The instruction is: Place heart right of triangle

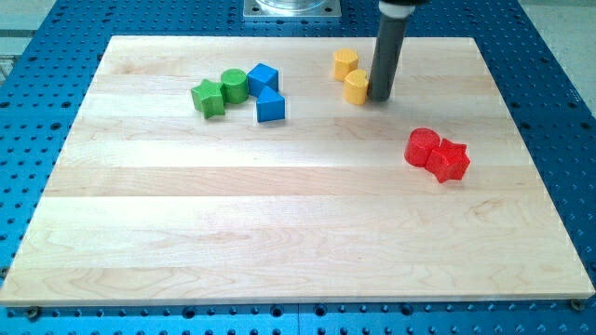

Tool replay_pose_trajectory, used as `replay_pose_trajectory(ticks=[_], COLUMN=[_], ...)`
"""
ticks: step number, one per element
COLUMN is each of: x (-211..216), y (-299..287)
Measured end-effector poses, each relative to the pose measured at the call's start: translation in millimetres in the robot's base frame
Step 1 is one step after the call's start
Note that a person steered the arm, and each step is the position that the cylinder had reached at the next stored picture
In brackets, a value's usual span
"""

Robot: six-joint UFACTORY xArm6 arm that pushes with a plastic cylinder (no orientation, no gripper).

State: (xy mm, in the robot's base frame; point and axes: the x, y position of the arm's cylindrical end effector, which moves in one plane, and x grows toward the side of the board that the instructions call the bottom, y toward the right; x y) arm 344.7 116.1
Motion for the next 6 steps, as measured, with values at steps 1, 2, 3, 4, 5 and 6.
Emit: replay_pose_trajectory(ticks=[1, 2, 3, 4, 5, 6], x=[-3, -32, -55, -37, 9, 33], y=[23, 32, 23, -8, -56, -65])
